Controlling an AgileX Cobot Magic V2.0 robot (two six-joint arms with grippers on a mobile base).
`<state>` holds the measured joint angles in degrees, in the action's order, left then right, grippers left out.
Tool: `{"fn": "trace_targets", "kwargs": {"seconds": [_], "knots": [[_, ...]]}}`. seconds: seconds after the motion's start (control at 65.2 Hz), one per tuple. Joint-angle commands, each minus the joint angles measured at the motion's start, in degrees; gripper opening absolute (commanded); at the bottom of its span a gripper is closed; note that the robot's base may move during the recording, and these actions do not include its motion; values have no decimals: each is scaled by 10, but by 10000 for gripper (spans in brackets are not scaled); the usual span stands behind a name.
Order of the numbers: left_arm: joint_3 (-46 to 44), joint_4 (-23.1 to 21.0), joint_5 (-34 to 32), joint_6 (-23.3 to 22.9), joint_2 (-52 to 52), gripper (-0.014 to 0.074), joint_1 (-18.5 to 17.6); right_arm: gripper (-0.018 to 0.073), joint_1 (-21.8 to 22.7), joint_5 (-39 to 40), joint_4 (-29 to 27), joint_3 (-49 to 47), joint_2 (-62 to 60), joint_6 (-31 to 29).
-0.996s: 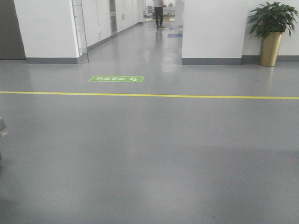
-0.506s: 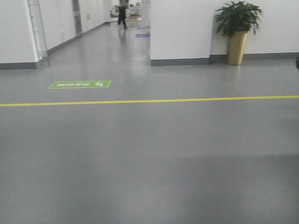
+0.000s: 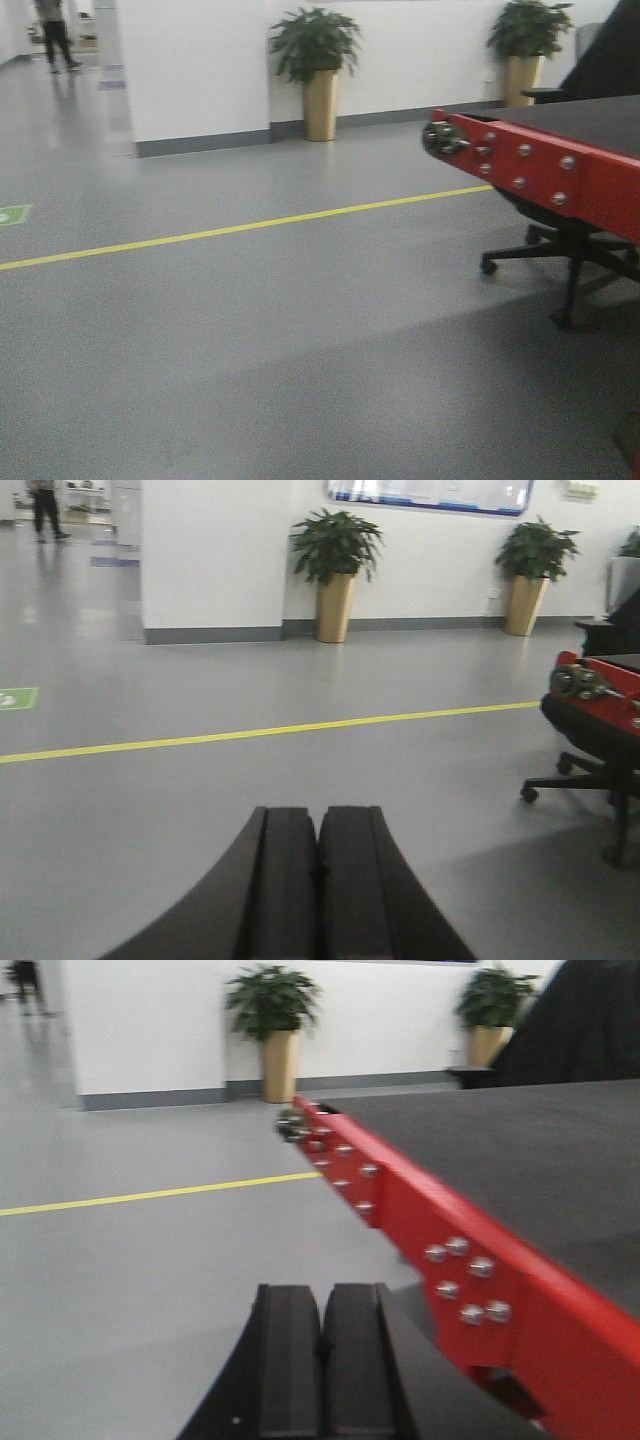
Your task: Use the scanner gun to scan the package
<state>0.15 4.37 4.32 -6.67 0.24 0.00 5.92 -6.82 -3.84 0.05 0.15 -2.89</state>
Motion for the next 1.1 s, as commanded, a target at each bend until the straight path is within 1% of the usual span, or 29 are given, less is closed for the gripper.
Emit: {"fn": "trace_targets", "kwargs": {"seconds": [0.0, 1.088], "knots": [[-2, -4, -10, -3, -2, -111, -3, -160, 3, 12, 0, -1, -2, 0], [-2, -4, -10, -3, -2, -111, -3, -160, 3, 12, 0, -1, -2, 0]]}}
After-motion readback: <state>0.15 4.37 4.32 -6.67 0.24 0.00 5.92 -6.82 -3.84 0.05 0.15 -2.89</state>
